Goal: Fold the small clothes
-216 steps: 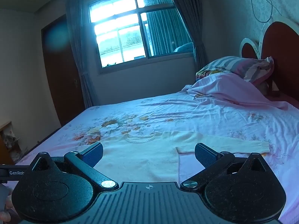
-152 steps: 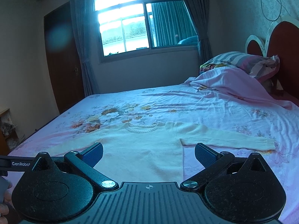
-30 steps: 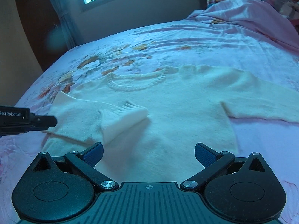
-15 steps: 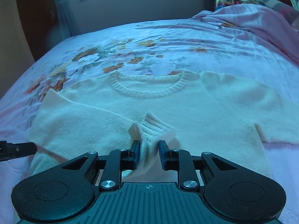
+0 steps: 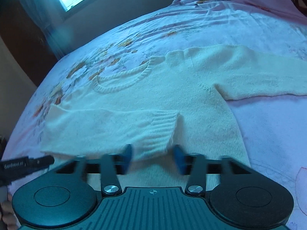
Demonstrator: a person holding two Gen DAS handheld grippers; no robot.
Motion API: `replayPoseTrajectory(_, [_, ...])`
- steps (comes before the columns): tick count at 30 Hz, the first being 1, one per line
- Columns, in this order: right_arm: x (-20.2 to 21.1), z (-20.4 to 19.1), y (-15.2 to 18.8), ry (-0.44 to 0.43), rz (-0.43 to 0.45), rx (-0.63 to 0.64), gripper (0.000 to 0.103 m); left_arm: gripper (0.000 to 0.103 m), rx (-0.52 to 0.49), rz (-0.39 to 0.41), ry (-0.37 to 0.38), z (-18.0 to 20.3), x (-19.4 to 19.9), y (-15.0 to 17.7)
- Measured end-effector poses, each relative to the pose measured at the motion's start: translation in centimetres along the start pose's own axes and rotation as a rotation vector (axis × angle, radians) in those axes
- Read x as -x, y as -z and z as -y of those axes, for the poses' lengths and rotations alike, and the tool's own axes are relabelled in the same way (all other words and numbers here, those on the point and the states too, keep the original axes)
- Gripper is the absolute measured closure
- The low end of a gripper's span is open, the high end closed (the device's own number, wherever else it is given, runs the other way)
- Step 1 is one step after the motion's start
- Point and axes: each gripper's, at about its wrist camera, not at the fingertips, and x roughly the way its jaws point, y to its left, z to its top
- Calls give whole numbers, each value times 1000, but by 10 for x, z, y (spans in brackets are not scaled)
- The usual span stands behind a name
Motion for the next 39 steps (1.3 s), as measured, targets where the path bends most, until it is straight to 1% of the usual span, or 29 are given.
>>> replayPoseTrajectory(1, [-2, 2, -4, -15, 6, -20, 42, 75, 4, 3, -2, -1, 1, -1])
replayPoseTrajectory(3, [-8, 2, -10, -3, 11, -30, 43, 75, 7, 7, -9, -2, 2, -1])
replayPoseTrajectory(4, [-13, 0, -12, 5, 8, -22, 46, 75, 7, 6, -13, -3, 2, -2])
replayPoseTrajectory(5, [-18, -1, -15, 8, -1, -15, 64, 75, 8, 5, -17, -3, 1, -2])
replayPoseTrajectory(6, [-23, -2, -16, 13, -9, -9, 79, 75, 8, 5, -21, -4, 1, -2])
replayPoseTrajectory(7, [-26, -2, -18, 15, -6, -7, 83, 75, 8, 6, -27, -4, 0, -2])
replayPoseTrajectory(8, [-27, -2, -18, 15, -2, -6, 90, 75, 9, 6, -32, -4, 0, -2])
replayPoseTrajectory(9, [-30, -1, -18, 10, -2, -3, 95, 75, 10, 6, -34, -4, -1, -2])
replayPoseTrajectory(11, [-29, 2, -18, -13, 5, -2, 97, 75, 12, 5, -36, -4, -2, -2])
replayPoseTrajectory(12, [-24, 3, -19, -25, 26, -1, 97, 75, 10, 6, -35, -4, -2, -2])
replayPoseTrajectory(15, [-3, 12, -19, 10, 122, 26, 97, 75, -2, 8, -35, 0, -5, -2])
replayPoseTrajectory(16, [-1, 17, -20, 31, 129, 22, 97, 75, -9, 6, -33, 1, -7, -2])
replayPoseTrajectory(19, [-3, 37, -16, 63, 100, -8, 97, 75, -25, -2, -32, 8, -14, -1])
replayPoseTrajectory(22, [1, 48, -12, 67, 103, -30, 97, 75, -30, -1, -35, 13, -17, 1])
replayPoseTrajectory(24, [5, 50, -13, 80, 132, -30, 97, 73, -31, -2, -34, 14, -18, 1])
replayPoseTrajectory(28, [4, 45, -25, 90, 169, 10, 97, 73, -37, -2, -38, 16, -17, 0])
replayPoseTrajectory(29, [7, 43, -27, 95, 193, 14, 98, 73, -32, 1, -36, 15, -16, 0])
replayPoseTrajectory(30, [11, 42, -30, 106, 228, 21, 103, 73, -27, 2, -35, 14, -16, 0])
replayPoseTrajectory(31, [14, 43, -32, 115, 253, 26, 103, 72, -25, 2, -35, 14, -16, 0])
replayPoseTrajectory(32, [13, 45, -32, 121, 250, 21, 103, 71, -27, 1, -36, 14, -16, 1])
replayPoseTrajectory(34, [4, 55, -28, 125, 173, -24, 103, 71, -36, -2, -41, 15, -18, 1])
replayPoseTrajectory(35, [0, 61, -26, 99, 122, -49, 103, 71, -38, -1, -40, 15, -17, 2])
replayPoseTrajectory(36, [0, 68, -23, 71, 91, -90, 103, 71, -38, 0, -39, 16, -17, 2])
replayPoseTrajectory(37, [3, 74, -21, 48, 93, -137, 102, 71, -39, 0, -38, 15, -17, 2])
replayPoseTrajectory(39, [7, 84, -20, 1, 91, -213, 97, 71, -32, 1, -38, 15, -17, 2])
